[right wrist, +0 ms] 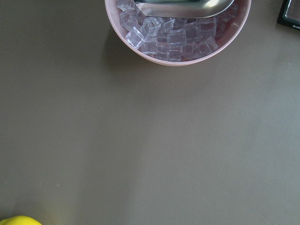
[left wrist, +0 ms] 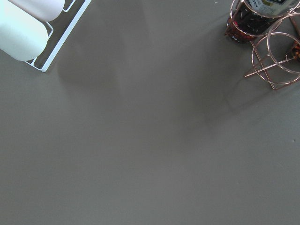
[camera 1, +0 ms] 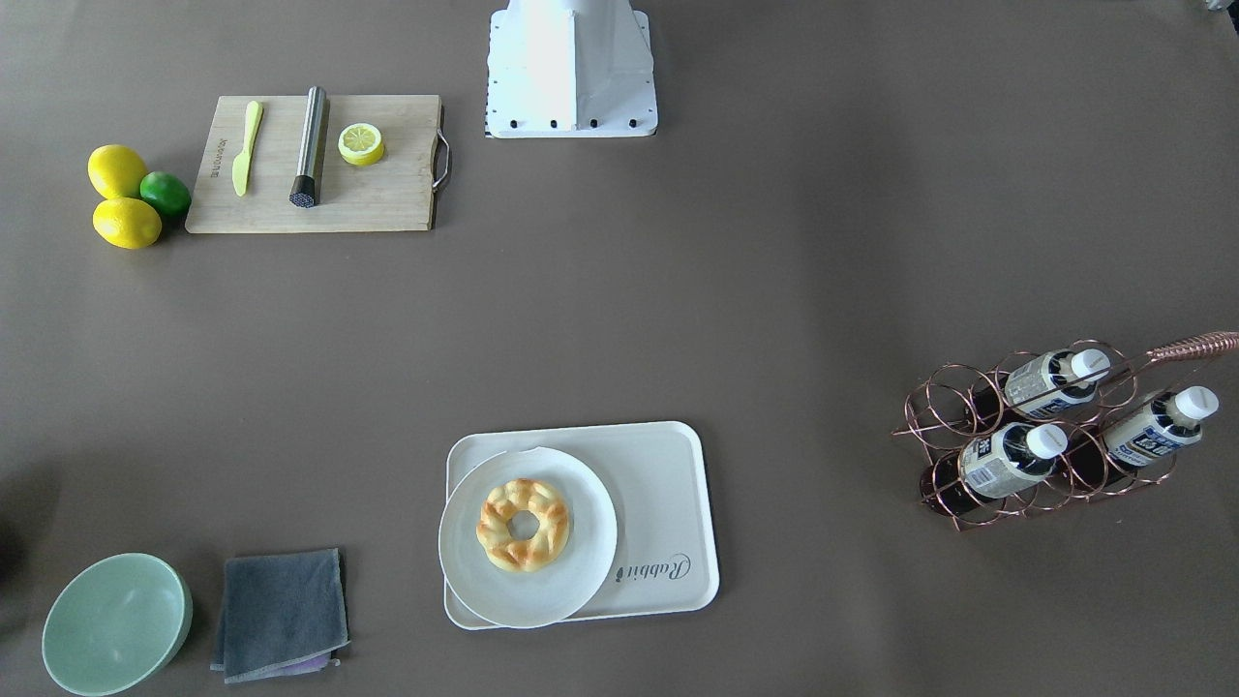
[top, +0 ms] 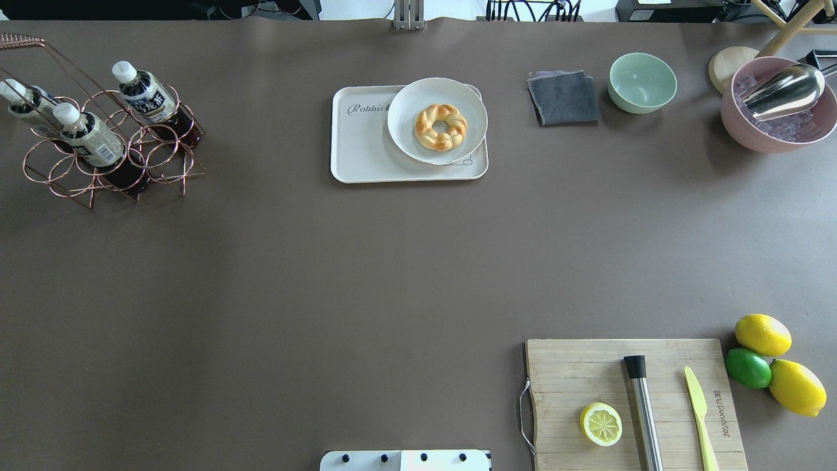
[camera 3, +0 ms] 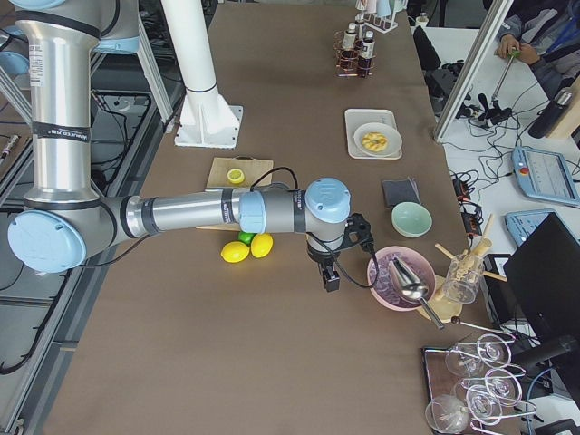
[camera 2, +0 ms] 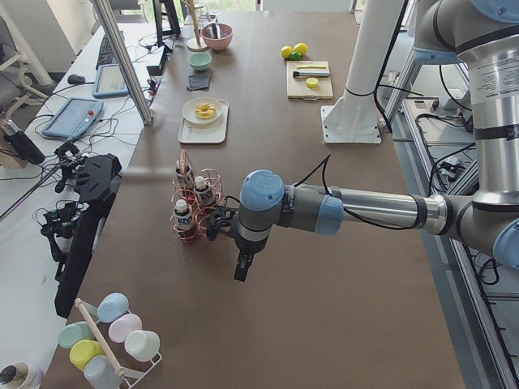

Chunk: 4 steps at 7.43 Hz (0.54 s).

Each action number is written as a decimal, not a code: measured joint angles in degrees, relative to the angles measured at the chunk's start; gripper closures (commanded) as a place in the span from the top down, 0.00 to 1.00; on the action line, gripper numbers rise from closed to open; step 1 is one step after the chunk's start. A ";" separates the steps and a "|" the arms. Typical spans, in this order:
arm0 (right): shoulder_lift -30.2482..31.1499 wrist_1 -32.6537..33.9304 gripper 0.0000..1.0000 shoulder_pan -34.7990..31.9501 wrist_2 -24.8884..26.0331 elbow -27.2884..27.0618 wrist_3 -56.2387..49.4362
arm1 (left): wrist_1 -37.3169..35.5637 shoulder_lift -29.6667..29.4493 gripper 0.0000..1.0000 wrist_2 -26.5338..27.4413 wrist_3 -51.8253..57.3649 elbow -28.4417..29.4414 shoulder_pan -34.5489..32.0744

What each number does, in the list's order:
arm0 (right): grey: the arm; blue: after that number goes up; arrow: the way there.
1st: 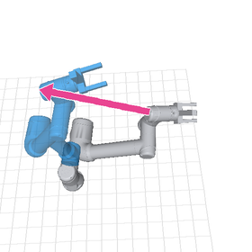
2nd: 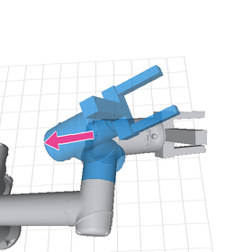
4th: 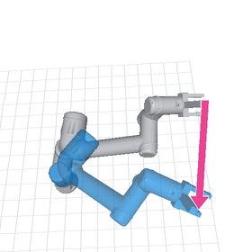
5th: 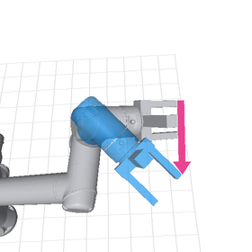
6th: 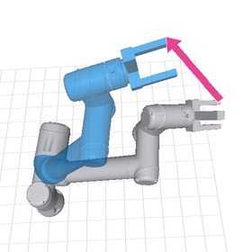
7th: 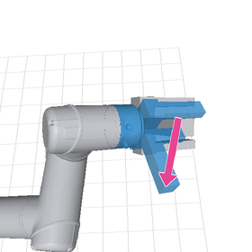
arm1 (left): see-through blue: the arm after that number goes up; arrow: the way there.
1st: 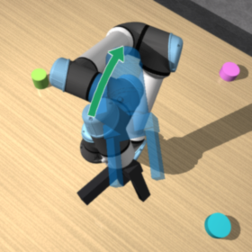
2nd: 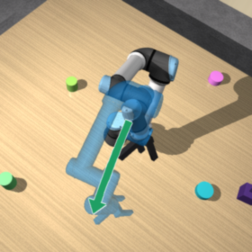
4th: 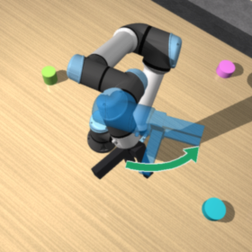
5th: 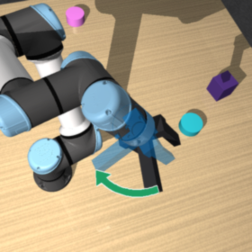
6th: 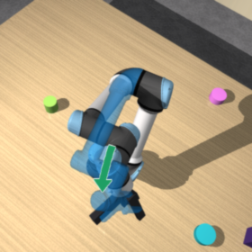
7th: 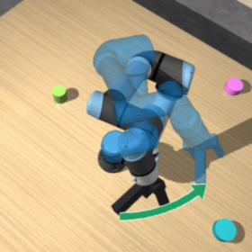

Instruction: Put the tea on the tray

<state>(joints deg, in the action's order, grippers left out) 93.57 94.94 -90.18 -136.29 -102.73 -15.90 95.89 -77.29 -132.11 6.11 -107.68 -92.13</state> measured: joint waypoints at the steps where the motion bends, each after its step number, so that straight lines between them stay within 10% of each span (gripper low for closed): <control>1: 0.02 -0.13 1.00 0.00 -0.17 -0.09 0.06 | 0.05 -0.04 0.97 -0.09 0.01 0.09 0.02; 4: -0.04 -0.19 1.00 0.00 -0.65 -0.26 0.32 | 1.73 0.22 0.97 -0.03 -0.27 -0.04 0.02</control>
<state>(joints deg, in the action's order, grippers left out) 93.53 94.75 -90.17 -136.94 -103.00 -15.59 97.62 -77.07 -132.14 5.84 -107.73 -92.11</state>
